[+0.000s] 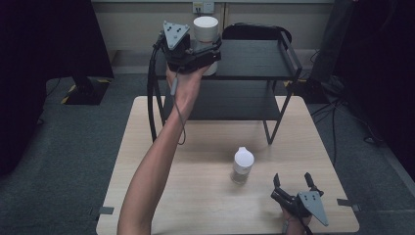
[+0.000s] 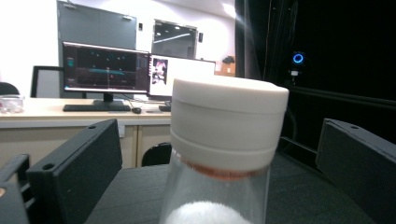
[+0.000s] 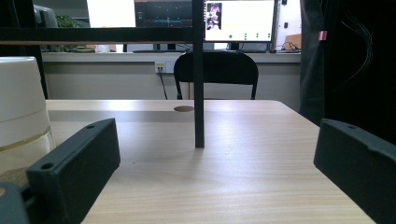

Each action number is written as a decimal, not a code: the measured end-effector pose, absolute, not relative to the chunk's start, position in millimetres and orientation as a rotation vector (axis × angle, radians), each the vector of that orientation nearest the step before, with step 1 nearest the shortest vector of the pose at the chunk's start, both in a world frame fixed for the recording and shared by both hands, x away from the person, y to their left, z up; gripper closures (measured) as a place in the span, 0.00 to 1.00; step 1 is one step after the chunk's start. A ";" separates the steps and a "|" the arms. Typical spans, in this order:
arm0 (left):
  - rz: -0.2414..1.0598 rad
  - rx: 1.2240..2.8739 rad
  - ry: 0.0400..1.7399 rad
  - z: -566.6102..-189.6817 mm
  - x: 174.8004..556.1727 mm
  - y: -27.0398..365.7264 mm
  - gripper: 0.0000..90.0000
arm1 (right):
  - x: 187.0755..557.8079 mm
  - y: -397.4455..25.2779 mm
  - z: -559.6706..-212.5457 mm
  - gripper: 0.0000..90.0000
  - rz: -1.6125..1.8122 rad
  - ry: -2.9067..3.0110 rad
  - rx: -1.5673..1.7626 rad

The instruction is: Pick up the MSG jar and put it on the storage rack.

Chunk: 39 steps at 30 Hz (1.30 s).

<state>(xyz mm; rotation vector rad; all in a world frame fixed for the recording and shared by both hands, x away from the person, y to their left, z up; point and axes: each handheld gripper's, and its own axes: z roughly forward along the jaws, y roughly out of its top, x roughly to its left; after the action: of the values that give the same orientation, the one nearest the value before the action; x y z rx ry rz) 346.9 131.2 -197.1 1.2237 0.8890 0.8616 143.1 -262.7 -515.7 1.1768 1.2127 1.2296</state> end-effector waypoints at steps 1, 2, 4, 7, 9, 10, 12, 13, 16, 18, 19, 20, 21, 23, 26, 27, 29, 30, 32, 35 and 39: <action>0.861 1.227 0.885 -197.7 345.3 132.5 0.00 | 143.1 -262.7 -515.7 0.00 1.230 1.213 1.177; 0.855 1.231 0.886 -197.9 342.6 134.3 0.00 | 143.1 -262.8 -515.8 0.00 1.229 1.212 1.175; 0.853 1.235 0.883 -198.6 338.2 136.5 0.00 | 143.1 -262.6 -515.8 0.00 1.229 1.212 1.176; 0.859 1.235 0.874 -200.3 328.6 140.0 0.00 | 143.1 -262.4 -515.8 0.00 1.229 1.211 1.177; 0.861 1.237 0.868 -202.1 321.5 142.1 0.00 | 143.1 -262.4 -515.8 0.00 1.228 1.212 1.177; 0.856 1.232 0.866 -204.8 317.4 143.2 0.00 | 143.0 -262.4 -515.6 0.00 1.227 1.212 1.177; 0.833 1.234 0.878 -209.4 306.6 144.3 0.00 | 143.1 -262.2 -515.7 0.00 1.226 1.211 1.177; 0.830 1.234 0.874 -212.8 302.2 144.4 0.00 | 143.0 -262.1 -515.8 0.00 1.226 1.210 1.177; 0.842 1.232 0.848 -231.6 282.8 144.0 0.00 | 143.0 -261.8 -515.8 0.00 1.224 1.209 1.178; 0.833 1.236 0.840 -240.7 275.1 146.4 0.00 | 143.0 -261.8 -515.8 0.00 1.225 1.209 1.178; 0.827 1.243 0.841 -245.2 271.0 147.9 0.00 | 143.0 -261.8 -515.8 0.00 1.224 1.209 1.178; 0.815 1.251 0.849 -250.1 266.3 149.9 0.00 | 143.1 -261.7 -515.7 0.00 1.224 1.209 1.178; 0.807 1.255 0.852 -253.1 263.8 151.4 0.00 | 143.0 -261.7 -515.7 0.00 1.224 1.209 1.178; 0.831 1.260 0.857 -263.9 254.4 152.8 0.00 | 143.1 -261.7 -515.7 0.00 1.224 1.209 1.178; 0.846 1.253 0.862 -279.8 242.5 157.0 0.00 | 143.0 -261.6 -515.8 0.00 1.224 1.208 1.179; 0.842 1.253 0.865 -283.1 239.8 158.6 0.00 | 143.0 -261.4 -515.8 0.00 1.223 1.207 1.180; 0.845 1.244 0.868 -295.3 231.1 161.7 0.00 | 142.9 -261.3 -515.9 0.00 1.223 1.206 1.179; 0.861 1.227 0.873 -302.4 226.5 161.3 0.00 | 142.9 -261.3 -515.8 0.00 1.223 1.206 1.180; 0.884 1.214 0.866 -314.8 220.4 162.8 0.00 | 142.9 -261.2 -515.8 0.00 1.222 1.206 1.180; 0.917 1.202 0.881 -335.8 212.7 163.3 0.00 | 142.9 -261.0 -515.8 0.00 1.221 1.205 1.181; 0.986 1.188 0.933 -363.7 202.0 159.7 0.00 | 142.9 -260.9 -515.8 0.00 1.221 1.204 1.181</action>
<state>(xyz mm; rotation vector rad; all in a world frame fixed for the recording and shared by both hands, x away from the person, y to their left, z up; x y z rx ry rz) 202.0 159.7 -363.7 1.1878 0.9325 0.9860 142.9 -260.9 -515.8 1.1813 1.2043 1.2206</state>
